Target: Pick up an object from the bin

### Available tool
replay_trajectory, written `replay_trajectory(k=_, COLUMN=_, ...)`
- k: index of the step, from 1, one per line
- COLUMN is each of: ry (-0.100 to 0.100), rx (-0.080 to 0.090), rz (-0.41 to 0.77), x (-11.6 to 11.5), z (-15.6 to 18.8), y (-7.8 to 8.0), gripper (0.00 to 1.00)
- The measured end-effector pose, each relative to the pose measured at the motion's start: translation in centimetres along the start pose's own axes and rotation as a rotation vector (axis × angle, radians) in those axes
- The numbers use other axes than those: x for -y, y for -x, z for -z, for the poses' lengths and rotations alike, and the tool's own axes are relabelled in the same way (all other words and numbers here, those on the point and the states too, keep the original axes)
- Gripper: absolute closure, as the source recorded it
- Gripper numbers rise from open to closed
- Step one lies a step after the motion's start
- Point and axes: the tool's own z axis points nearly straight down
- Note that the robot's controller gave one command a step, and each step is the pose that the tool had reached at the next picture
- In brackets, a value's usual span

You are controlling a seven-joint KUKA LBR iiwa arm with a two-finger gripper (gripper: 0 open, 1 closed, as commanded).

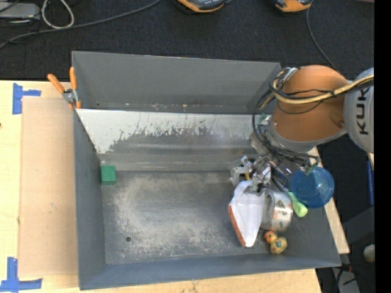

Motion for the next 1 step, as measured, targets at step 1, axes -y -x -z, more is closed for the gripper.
replay_trajectory(k=1, ry=-0.001, rx=-0.014, rz=-0.050, x=-1.18, z=8.38, y=0.53, gripper=1.00)
